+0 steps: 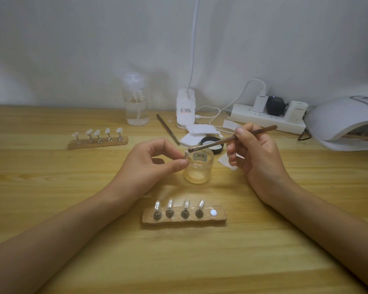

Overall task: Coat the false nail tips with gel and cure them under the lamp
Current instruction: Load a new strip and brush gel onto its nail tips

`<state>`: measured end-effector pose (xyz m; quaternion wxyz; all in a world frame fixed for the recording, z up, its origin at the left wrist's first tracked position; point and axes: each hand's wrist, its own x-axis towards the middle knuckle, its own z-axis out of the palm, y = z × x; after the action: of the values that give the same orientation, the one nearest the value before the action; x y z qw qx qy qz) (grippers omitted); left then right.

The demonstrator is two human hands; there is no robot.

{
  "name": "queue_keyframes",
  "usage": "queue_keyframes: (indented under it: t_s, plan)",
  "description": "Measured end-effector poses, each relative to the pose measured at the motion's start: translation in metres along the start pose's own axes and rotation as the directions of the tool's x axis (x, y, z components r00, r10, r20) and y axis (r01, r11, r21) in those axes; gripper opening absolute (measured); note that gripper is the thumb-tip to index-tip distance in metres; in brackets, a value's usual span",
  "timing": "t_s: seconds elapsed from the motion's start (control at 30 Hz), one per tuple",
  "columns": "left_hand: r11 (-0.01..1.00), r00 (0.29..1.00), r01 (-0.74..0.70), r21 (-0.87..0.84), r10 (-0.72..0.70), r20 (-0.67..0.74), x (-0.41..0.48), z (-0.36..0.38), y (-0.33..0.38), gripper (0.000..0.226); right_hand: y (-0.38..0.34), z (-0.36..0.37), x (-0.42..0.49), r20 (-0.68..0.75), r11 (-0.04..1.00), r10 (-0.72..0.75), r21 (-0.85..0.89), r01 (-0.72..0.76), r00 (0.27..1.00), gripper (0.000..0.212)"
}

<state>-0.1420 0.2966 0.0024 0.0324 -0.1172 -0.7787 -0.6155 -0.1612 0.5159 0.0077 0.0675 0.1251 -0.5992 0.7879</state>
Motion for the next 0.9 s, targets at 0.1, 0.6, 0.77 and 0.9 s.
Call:
queue_keyframes:
  t_s: [0.1, 0.6, 0.77, 0.9]
  plan:
    - [1.000, 1.000, 0.002, -0.002, -0.002, -0.003, 0.0001, 0.0001, 0.0000, 0.012, 0.0019, -0.0002, 0.0005, -0.033, 0.999, 0.017, -0.035, -0.018, 0.999, 0.018]
    - [1.000, 1.000, 0.016, 0.000, -0.016, -0.011, -0.0006, 0.0009, 0.0019, 0.018, 0.0010, -0.0008, -0.0005, 0.012, 1.000, -0.009, -0.026, 0.009, 1.000, 0.018]
    - [1.000, 1.000, 0.021, 0.013, -0.021, -0.013, -0.0001, 0.0010, 0.0020, 0.013, 0.0011, -0.0015, 0.0010, -0.063, 1.000, 0.016, -0.008, -0.017, 0.998, 0.021]
    - [1.000, 1.000, 0.019, 0.005, -0.019, -0.006, -0.0015, 0.0008, 0.0032, 0.016, 0.0011, 0.0000, -0.0002, -0.002, 0.999, -0.004, -0.042, 0.004, 1.000, 0.019]
